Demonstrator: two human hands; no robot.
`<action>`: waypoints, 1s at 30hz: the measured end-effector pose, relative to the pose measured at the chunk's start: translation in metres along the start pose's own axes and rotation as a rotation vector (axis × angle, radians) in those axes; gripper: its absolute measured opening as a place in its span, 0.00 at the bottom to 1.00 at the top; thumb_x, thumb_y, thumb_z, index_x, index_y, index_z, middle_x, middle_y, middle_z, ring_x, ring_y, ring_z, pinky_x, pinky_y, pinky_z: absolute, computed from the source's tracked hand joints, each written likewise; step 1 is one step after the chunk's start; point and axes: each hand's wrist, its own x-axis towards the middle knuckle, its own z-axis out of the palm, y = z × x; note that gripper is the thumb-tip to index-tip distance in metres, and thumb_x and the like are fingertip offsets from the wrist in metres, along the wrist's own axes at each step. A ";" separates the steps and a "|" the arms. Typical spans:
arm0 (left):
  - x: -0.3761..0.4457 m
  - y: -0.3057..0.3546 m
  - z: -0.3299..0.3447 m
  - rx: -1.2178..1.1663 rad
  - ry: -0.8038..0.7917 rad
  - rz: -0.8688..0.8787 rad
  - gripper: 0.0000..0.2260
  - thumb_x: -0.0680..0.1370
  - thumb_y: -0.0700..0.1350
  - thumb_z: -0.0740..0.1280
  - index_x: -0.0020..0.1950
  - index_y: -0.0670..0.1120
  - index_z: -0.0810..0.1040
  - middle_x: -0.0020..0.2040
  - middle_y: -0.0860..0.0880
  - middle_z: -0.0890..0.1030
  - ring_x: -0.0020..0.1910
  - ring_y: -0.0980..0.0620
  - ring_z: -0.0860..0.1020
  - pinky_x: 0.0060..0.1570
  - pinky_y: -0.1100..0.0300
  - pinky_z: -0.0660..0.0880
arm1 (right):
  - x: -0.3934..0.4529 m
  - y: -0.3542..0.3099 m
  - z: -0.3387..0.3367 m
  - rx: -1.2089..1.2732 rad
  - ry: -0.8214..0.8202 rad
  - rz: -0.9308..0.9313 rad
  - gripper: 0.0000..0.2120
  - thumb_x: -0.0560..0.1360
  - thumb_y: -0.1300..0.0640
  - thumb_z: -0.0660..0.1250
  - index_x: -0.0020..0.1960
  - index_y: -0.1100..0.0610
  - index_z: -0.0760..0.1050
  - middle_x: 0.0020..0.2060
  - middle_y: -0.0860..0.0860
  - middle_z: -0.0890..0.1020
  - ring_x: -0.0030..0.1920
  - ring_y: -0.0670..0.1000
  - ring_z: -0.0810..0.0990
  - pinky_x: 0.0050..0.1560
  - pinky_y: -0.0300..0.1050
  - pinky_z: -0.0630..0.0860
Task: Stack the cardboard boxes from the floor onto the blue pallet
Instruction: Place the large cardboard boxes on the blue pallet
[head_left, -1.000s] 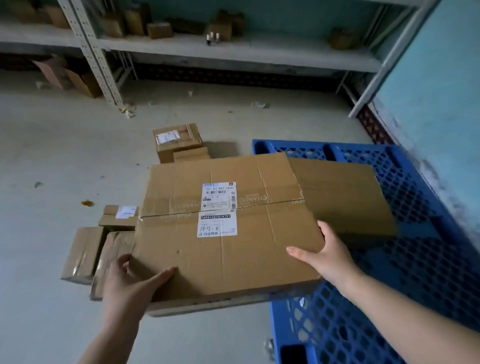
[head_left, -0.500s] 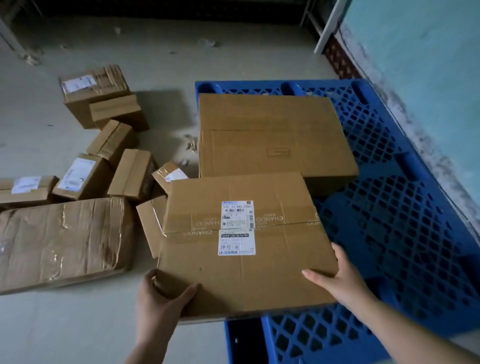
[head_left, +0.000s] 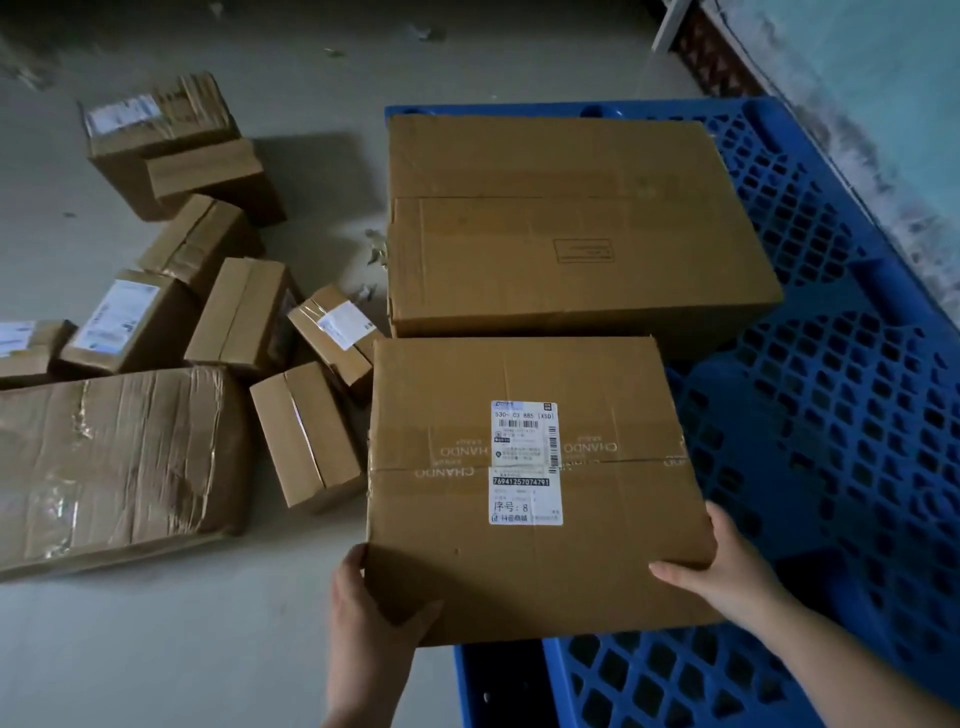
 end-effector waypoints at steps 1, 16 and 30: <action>0.005 0.003 -0.001 0.014 -0.004 0.020 0.41 0.60 0.39 0.79 0.69 0.45 0.62 0.64 0.44 0.69 0.61 0.44 0.70 0.60 0.47 0.72 | 0.006 -0.002 -0.002 -0.016 0.017 -0.007 0.54 0.62 0.46 0.77 0.76 0.52 0.46 0.73 0.53 0.62 0.71 0.56 0.64 0.69 0.55 0.64; 0.047 -0.051 -0.174 0.002 0.128 0.067 0.25 0.65 0.49 0.76 0.59 0.50 0.71 0.53 0.49 0.74 0.52 0.49 0.73 0.47 0.57 0.70 | -0.070 -0.194 0.165 -0.489 0.295 -0.989 0.33 0.64 0.35 0.62 0.63 0.51 0.67 0.61 0.52 0.76 0.62 0.52 0.68 0.64 0.50 0.61; 0.253 -0.249 -0.357 0.136 0.475 -0.147 0.39 0.62 0.59 0.74 0.66 0.42 0.68 0.63 0.38 0.74 0.63 0.39 0.71 0.61 0.50 0.67 | -0.021 -0.315 0.471 -0.081 -0.288 -0.294 0.56 0.68 0.39 0.69 0.75 0.62 0.35 0.76 0.57 0.48 0.76 0.56 0.53 0.71 0.47 0.56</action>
